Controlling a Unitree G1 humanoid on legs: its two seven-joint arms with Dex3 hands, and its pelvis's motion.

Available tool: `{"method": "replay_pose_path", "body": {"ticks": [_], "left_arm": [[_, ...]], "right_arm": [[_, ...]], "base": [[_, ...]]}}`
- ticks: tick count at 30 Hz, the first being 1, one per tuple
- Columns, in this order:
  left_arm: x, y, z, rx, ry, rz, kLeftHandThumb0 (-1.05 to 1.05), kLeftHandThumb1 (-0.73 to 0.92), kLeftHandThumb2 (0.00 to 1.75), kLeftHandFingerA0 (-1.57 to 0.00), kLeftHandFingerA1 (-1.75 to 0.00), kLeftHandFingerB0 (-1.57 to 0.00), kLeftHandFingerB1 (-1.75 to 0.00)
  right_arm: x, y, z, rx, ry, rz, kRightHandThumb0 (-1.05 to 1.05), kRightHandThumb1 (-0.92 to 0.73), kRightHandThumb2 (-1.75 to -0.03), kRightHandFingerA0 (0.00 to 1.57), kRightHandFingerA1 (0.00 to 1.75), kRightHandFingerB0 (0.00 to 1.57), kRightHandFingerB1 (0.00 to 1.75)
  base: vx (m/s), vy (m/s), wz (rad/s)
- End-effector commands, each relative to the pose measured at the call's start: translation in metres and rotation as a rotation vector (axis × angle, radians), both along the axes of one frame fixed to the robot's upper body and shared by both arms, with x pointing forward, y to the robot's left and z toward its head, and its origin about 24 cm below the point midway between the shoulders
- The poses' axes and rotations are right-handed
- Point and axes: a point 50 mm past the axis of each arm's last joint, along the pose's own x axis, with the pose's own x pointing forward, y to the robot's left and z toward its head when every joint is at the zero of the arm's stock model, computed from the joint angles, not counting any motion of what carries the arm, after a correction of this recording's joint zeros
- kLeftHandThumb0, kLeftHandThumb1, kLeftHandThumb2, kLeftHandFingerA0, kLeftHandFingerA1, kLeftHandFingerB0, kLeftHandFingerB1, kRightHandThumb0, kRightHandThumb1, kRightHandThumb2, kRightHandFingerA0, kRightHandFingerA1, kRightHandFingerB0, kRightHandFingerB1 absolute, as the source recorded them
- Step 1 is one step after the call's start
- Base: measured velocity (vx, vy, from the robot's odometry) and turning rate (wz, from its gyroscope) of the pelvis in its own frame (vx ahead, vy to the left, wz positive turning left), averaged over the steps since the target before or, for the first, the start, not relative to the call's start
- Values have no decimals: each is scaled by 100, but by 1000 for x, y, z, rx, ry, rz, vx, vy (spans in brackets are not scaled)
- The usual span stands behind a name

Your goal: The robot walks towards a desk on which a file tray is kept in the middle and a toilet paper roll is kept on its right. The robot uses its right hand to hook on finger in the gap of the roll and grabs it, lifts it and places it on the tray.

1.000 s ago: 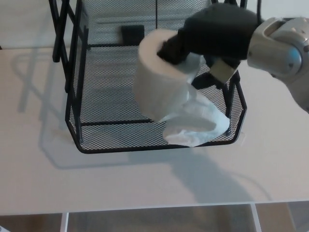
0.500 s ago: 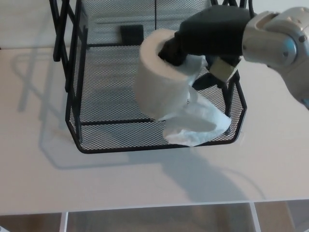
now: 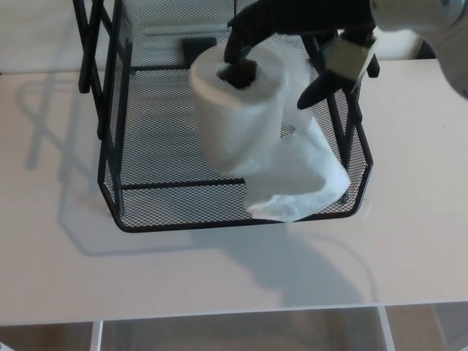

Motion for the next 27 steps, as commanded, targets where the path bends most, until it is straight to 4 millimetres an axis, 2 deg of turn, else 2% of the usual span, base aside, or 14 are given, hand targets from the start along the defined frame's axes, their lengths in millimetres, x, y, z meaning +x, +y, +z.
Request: {"method": "replay_pose_path", "body": {"ticks": [1, 5, 6, 8, 9, 11, 12, 13, 14, 17, 19, 20, 22, 27], "left_arm": [[-4, 9, 7, 53, 9, -22, -86, 88, 67, -45, -48, -29, -34], [-5, 8, 6, 32, -6, 5, -83, 88, 66, -40, -46, -26, -34], [-5, 8, 6, 28, -7, 10, -83, 88, 67, -41, -47, -26, -34], [-5, 8, 6, 25, -8, 15, -82, 88, 67, -40, -46, -26, -34], [-5, 9, 6, 20, -15, 23, -83, 86, 66, -40, -47, -27, -34], [-5, 9, 6, 13, -24, 35, -83, 86, 66, -40, -47, -27, -34], [-5, 8, 5, 20, -19, 29, -82, 87, 66, -40, -47, -27, -35], [-5, 8, 5, 27, -12, 22, -82, 87, 66, -41, -46, -27, -34], [-6, 8, 5, 31, -9, 26, -82, 87, 66, -43, -48, -29, -36], [-6, 8, 5, 41, 10, 14, -83, 88, 67, -44, -48, -30, -35], [-6, 9, 5, 49, 15, 5, -84, 88, 66, -44, -46, -30, -34], [-6, 9, 6, 47, 12, 0, -83, 88, 67, -42, -47, -27, -34], [-6, 9, 6, 40, 11, 1, -83, 88, 66, -42, -47, -28, -34], [-5, 9, 6, 42, 2, 24, -84, 87, 66, -44, -46, -30, -34]], "right_arm": [[-15, -7, 45, -74, 180, -28, -39, -56, -56, 82, 81, 18, 36], [-26, -26, 80, -48, 142, -87, -38, -58, -58, 75, 71, 21, 30], [-30, -34, 91, -26, 130, -101, -47, -48, -76, 70, 71, 14, 40], [-31, -40, 98, -5, 120, -127, -41, -57, -57, 75, 66, 22, 31], [-33, -51, 108, 23, 113, -156, -53, -46, -79, 63, 74, 14, 44], [-36, -64, 118, 54, 111, -180, -53, -46, -79, 63, 74, 14, 44], [-45, -87, 133, 130, 68, -244, -49, -56, -56, 73, 68, 23, 33], [-49, -104, 140, 210, 74, -274, -53, -43, -76, 76, 74, 16, 43], [-57, -132, 149, 338, 72, -328, -47, -54, -57, 81, 77, 25, 33], [-70, -161, 157, 449, 46, -382, -50, -56, -58, 77, 86, 24, 32], [-84, -218, 157, 702, 64, -460, -43, -60, -58, 78, 89, 19, 35], [-92, -243, 152, 778, 30, -461, -38, -61, -59, 86, 70, 24, 30], [-110, -304, 127, 950, -58, -499, -34, -63, -59, 85, 72, 23, 29], [-147, -368, 69, 1105, -255, -859, -41, -60, -58, 73, 62, 29, 31]], "base": [[0, 0, 0], [0, 0, 0], [0, 0, 0], [0, 0, 0], [0, 0, 0], [0, 0, 0], [0, 0, 0], [0, 0, 0], [0, 0, 0], [0, 0, 0], [0, 0, 0], [0, 0, 0], [0, 0, 0], [0, 0, 0]]}}
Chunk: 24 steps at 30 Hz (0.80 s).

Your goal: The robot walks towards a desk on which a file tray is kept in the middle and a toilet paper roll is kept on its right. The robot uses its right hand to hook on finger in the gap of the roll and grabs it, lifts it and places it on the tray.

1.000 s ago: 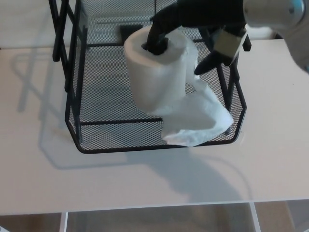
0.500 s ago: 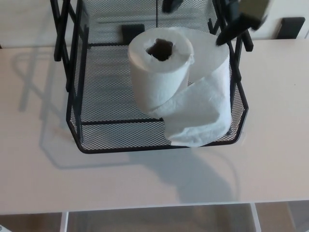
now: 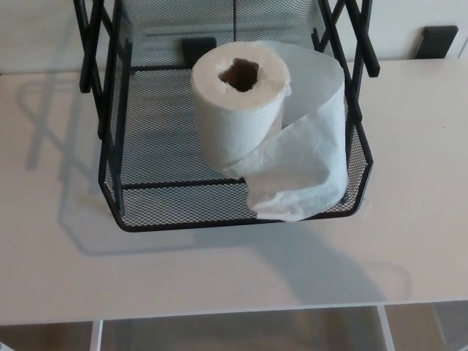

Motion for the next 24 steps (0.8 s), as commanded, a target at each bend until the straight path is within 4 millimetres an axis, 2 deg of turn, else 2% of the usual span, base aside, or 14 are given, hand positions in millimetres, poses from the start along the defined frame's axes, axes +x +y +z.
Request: {"method": "replay_pose_path", "body": {"ticks": [1, 2, 3, 4, 7, 9, 10, 13, 15, 16, 17, 18, 20, 24], "left_arm": [[-6, 9, 6, 43, 6, 18, -85, 87, 66, -43, -46, -29, -34], [-7, 9, 6, 43, 9, 8, -85, 87, 66, -43, -47, -28, -34], [-8, 10, 6, 47, 18, 3, -86, 88, 67, -42, -46, -28, -34], [-10, 10, 6, 51, 27, -8, -85, 89, 67, -41, -45, -27, -33], [-13, 10, 5, 44, 24, 18, -84, 88, 66, -40, -44, -28, -34], [-13, 10, 4, 33, 10, 44, -84, 86, 66, -41, -46, -29, -34], [-12, 9, 4, 34, 11, 45, -83, 88, 66, -42, -45, -29, -33], [-13, 7, 2, 29, 15, 39, -83, 86, 66, -39, -46, -28, -34], [-15, 6, 0, 30, 32, 12, -82, 87, 66, -34, -46, -26, -33], [-18, 4, -2, 31, 47, -5, -84, 87, 66, -34, -45, -26, -33], [-21, 4, -3, 28, 50, 3, -82, 85, 66, -33, -48, -27, -34], [-23, 4, -4, 21, 47, 21, -81, 85, 66, -32, -46, -25, -33], [-26, 4, -4, 32, 55, 16, -81, 86, 66, -34, -46, -27, -33], [-26, 4, -5, 33, 57, 53, -80, 85, 66, -41, -49, -30, -34]], "right_arm": [[-117, -205, -75, 690, -301, -582, -50, -48, -79, 66, 65, 21, 44], [-126, -217, -94, 735, -298, -649, -48, -60, -58, 63, 50, 24, 31], [-131, -227, -110, 735, -312, -740, -59, -46, -79, 58, 56, 20, 44], [-138, -239, -133, 734, -328, -811, -60, -58, -58, 58, 45, 22, 31], [-157, -259, -194, 762, -393, -992, -60, -58, -58, 48, 51, 22, 30], [-171, -264, -237, 851, -443, -1141, -66, -46, -81, 41, 65, 19, 43], [-177, -263, -258, 899, -478, -1213, -56, -55, -57, 43, 68, 28, 33], [-192, -256, -324, 1044, -555, -1430, -56, -52, -56, 41, 76, 28, 36], [-200, -247, -344, 1224, -576, -1480, -43, -53, -56, 41, 83, 24, 37], [-203, -243, -355, 1295, -602, -1511, -38, -53, -56, 55, 115, 20, 38], [-204, -235, -366, 1372, -626, -1525, -30, -61, -60, 27, 102, 8, 32], [-206, -225, -376, 1436, -622, -1557, -30, -61, -65, 37, 115, 10, 13], [-209, -219, -387, 1486, -582, -1610, -29, -66, -60, 23, 113, 0, 25], [-215, -219, -399, 1551, -594, -1644, -44, -59, -85, 60, 124, 0, 7]], "base": [[0, 0, 0], [0, 0, 0], [0, 0, 0], [0, 0, 0], [0, 0, 0], [0, 0, 0], [0, 0, 0], [0, 0, 0], [0, 0, 0], [0, 0, 0], [0, 0, 0], [0, 0, 0], [0, 0, 0], [0, 0, 0]]}}
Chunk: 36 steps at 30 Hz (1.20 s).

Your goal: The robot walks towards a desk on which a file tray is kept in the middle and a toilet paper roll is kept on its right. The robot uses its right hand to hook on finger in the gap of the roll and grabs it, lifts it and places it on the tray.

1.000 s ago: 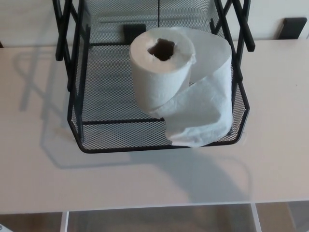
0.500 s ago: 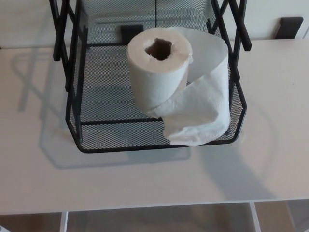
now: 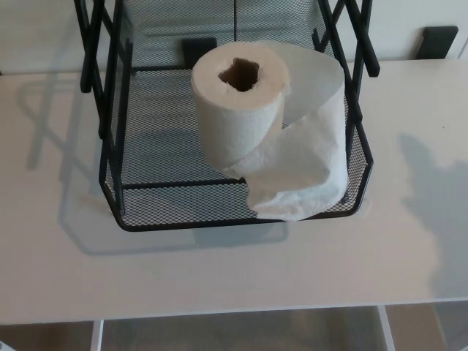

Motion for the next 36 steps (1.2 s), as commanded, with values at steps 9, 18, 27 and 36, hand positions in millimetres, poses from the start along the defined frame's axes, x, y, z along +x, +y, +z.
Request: {"method": "replay_pose_path", "body": {"ticks": [9, 18, 27, 36], "left_arm": [[-23, 7, -1, 19, 18, 87, -85, 88, 66, -39, -46, -29, -34], [-30, 8, -2, 34, 55, 80, -80, 87, 66, -38, -49, -29, -35], [-30, 8, -1, 44, 64, 45, -81, 88, 66, -33, -47, -28, -35], [-31, 8, -2, 35, 52, 56, -80, 87, 65, -38, -46, -29, -34]], "right_arm": [[-200, -43, -268, 316, 237, -1366, -46, -81, -63, 73, 119, 0, 4], [-187, -27, -289, 834, 170, -1468, -23, -39, -92, 36, 75, 5, 54], [-190, -25, -294, 866, 232, -1432, -20, -55, -58, 18, 82, 38, 62], [-189, -24, -294, 795, 287, -1390, -29, -58, -57, 26, 72, 45, 59]], "base": [[0, 0, 0], [0, 0, 0], [0, 0, 0], [0, 0, 0]]}}
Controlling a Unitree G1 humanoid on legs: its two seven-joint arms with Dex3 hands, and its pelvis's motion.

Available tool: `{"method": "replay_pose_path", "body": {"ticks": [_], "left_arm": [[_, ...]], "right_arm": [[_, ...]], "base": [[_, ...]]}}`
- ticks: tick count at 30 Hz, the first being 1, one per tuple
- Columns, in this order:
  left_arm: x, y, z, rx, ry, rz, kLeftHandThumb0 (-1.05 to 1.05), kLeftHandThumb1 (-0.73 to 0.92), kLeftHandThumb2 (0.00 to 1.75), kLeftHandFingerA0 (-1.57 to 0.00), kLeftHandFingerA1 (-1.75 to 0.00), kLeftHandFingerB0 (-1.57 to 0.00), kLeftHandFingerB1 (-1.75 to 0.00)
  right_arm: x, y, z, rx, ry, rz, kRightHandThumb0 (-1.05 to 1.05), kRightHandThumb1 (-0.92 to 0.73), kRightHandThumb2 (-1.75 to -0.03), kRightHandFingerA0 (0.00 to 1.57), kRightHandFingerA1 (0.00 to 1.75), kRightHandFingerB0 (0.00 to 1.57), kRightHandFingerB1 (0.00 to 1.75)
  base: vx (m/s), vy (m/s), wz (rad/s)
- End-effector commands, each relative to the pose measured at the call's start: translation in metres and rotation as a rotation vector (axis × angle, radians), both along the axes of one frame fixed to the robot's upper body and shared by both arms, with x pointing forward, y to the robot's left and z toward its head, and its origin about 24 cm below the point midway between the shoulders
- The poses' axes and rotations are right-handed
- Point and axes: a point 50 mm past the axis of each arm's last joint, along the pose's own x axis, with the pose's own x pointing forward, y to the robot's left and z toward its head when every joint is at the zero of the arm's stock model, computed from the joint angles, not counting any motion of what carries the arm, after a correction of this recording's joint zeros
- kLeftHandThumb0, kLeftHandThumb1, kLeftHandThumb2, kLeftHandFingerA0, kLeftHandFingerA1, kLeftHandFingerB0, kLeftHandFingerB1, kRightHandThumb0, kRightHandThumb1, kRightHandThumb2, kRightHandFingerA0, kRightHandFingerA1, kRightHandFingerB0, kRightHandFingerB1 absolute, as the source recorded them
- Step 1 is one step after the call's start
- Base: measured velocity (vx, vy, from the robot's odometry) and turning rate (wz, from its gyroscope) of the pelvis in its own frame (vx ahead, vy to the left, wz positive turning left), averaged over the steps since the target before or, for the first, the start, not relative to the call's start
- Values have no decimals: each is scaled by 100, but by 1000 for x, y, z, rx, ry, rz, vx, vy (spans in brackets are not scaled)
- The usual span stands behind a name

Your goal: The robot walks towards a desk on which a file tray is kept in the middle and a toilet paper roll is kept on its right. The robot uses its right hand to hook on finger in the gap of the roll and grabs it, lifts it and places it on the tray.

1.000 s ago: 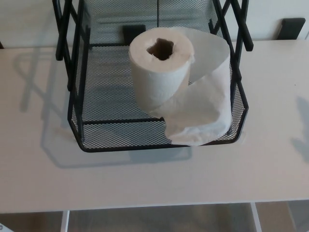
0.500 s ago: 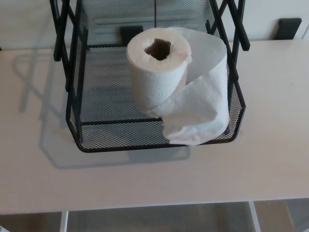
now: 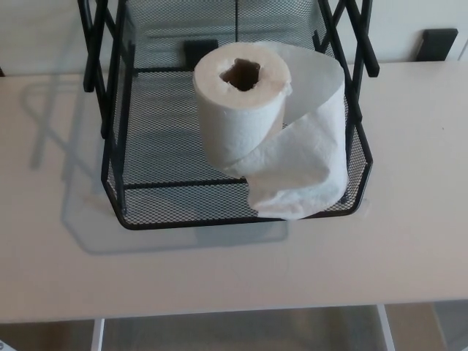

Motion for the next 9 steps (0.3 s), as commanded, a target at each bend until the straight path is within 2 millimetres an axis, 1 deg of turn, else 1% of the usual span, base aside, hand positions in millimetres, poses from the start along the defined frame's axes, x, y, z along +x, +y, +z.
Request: {"method": "replay_pose_path", "body": {"ticks": [1, 2, 3, 4, 5, 6, 7, 8, 9], "left_arm": [[-12, 8, 4, 51, 19, 32, -85, 76, 79, -34, -49, -24, -38], [-12, 8, 4, 54, 24, 23, -85, 76, 79, -34, -49, -24, -38], [-11, 8, 4, 68, 40, 8, -79, 89, 66, -39, -47, -29, -34], [-12, 7, 3, 74, 51, -12, -80, 90, 67, -38, -46, -28, -34], [-13, 7, 3, 60, 36, 7, -85, 76, 78, -33, -49, -24, -38], [-12, 7, 3, 57, 32, 9, -81, 89, 67, -38, -48, -28, -34], [-12, 7, 3, 52, 23, 13, -80, 88, 66, -38, -47, -27, -34], [-13, 7, 3, 53, 22, 14, -81, 89, 67, -36, -47, -29, -35], [-13, 7, 3, 53, 22, 14, -81, 89, 67, -36, -47, -29, -35]], "right_arm": [[-42, 6, -36, 81, 131, -396, -27, -39, -89, 24, 63, 40, 66], [-43, 5, -36, 83, 130, -387, -27, -39, -89, 24, 63, 40, 66], [-42, 7, -39, 117, 69, -521, -19, -34, -85, 19, 62, 36, 64], [-41, 6, -39, 111, 84, -518, -24, -54, -56, 17, 67, 41, 58], [-42, 6, -37, 69, 117, -434, -29, -55, -56, 27, 72, 44, 61], [-41, 6, -36, 10, 165, -367, -39, -55, -56, 29, 69, 44, 54], [-41, 6, -35, 4, 170, -353, -38, -55, -55, 29, 67, 44, 54], [-40, 6, -35, 7, 165, -359, -38, -54, -55, 32, 71, 45, 55], [-40, 6, -35, 7, 165, -359, -38, -54, -55, 32, 71, 45, 55]], "base": [[0, 0, 0], [0, 0, 0], [0, 0, 0], [0, 0, 0], [0, 0, 0], [0, 0, 0], [0, 0, 0], [0, 0, 0], [0, 0, 0]]}}
